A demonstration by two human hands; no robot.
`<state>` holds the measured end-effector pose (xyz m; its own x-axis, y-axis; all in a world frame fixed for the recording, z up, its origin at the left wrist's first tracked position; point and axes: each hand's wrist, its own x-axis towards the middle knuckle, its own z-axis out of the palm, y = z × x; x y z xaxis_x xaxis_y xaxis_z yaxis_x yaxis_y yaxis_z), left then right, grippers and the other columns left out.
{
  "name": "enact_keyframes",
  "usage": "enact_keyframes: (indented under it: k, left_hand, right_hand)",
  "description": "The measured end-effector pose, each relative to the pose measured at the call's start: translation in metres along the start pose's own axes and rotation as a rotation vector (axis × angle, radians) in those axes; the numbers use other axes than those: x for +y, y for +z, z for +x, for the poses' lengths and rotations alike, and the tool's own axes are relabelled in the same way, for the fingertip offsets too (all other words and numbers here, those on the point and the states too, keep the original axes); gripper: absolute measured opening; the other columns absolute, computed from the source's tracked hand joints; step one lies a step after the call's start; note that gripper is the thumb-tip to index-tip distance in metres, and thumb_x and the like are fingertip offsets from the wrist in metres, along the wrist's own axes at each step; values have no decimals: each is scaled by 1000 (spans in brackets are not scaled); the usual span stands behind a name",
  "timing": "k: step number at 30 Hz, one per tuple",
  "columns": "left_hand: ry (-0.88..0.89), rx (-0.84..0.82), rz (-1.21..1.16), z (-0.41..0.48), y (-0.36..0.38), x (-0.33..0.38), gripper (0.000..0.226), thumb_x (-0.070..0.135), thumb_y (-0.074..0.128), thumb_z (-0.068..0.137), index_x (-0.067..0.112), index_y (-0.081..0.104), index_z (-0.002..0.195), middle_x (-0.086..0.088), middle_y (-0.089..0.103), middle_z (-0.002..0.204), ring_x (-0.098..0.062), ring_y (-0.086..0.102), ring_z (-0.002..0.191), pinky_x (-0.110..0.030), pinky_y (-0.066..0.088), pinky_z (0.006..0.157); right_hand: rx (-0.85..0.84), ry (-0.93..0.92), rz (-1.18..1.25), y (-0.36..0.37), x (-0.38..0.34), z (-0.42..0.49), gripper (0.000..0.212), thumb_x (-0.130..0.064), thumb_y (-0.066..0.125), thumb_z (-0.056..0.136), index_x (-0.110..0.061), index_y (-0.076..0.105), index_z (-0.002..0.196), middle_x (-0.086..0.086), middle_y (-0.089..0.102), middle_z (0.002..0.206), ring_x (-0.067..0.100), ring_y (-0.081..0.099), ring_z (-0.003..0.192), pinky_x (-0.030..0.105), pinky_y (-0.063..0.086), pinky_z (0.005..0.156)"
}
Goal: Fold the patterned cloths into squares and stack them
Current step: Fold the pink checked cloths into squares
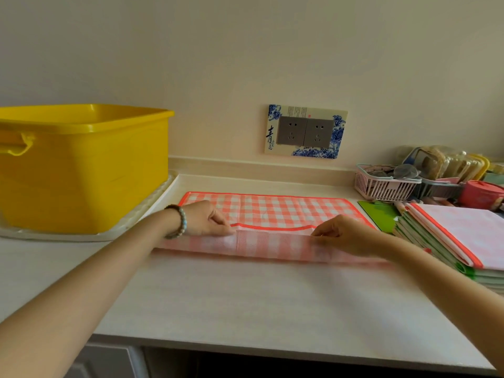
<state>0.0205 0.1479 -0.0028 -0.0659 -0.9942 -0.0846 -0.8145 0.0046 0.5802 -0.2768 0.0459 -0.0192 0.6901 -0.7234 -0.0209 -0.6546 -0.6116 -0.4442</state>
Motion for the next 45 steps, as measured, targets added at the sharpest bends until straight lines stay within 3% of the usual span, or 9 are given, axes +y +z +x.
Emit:
enact_keyframes:
  k: [4,8,12,22,25,27,33,40,45]
  left_hand:
    - [-7,-2,62,-6,-26,17,13,37,70,80,32,68,92,19,59,49,9,48,44,-7,36,55]
    - [180,228,23,0,-35,27,27,21,75,78,33,64,100,16,65,91,7,56,77,-13,45,74]
    - [346,429,318,7,-16,37,21,23,68,82,33,70,100,14,65,106,-5,53,101,-24,40,95]
    - [175,180,376,48,41,11,49,50,51,89,32,47,134,11,47,141,-11,41,131,-24,30,109]
    - [131,153,366,61,50,0,48,62,39,82,32,55,117,7,59,126,-17,51,119,-29,39,98]
    - [121,170,348,68,53,-3,40,59,36,84,28,56,100,5,63,110,-21,56,108,-31,43,90]
    - [45,160,338,85,58,-11,51,51,36,95,26,41,140,5,40,147,-15,35,135,-24,26,109]
    - [-36,148,414,96,68,-22,52,45,28,99,25,25,147,2,18,156,-16,17,143,-34,14,116]
    - [-39,202,440,98,71,-21,48,37,25,100,24,26,146,3,20,156,-14,16,143,-33,13,116]
  right_hand:
    - [-41,-13,57,-29,-14,-3,15,-44,65,81,-32,71,89,-17,70,77,-1,60,67,12,46,69]
    - [30,-85,27,-52,-24,7,12,-39,65,83,-29,71,87,-9,72,81,3,61,70,18,49,74]
    - [194,-82,-59,-54,-20,30,15,-35,67,83,-21,71,87,-8,70,81,6,66,74,21,54,75]
    - [412,89,-63,-2,11,87,14,-29,64,86,-17,71,90,0,72,93,21,62,91,29,43,87]
    - [432,121,-112,7,21,100,16,-31,63,87,-20,71,94,0,72,96,23,61,97,31,39,96]
    - [418,120,-134,7,25,107,17,-31,60,89,-22,71,98,-2,71,100,19,62,100,37,35,104]
    - [375,101,-178,13,24,119,25,-34,49,95,-25,67,109,-5,66,119,17,58,111,37,31,109]
    - [321,78,-87,45,6,118,30,-35,47,95,-24,63,118,-4,61,127,20,55,117,27,39,96]
    - [263,9,-261,72,-1,122,42,-42,36,98,-27,50,134,-8,45,144,12,37,134,33,23,113]
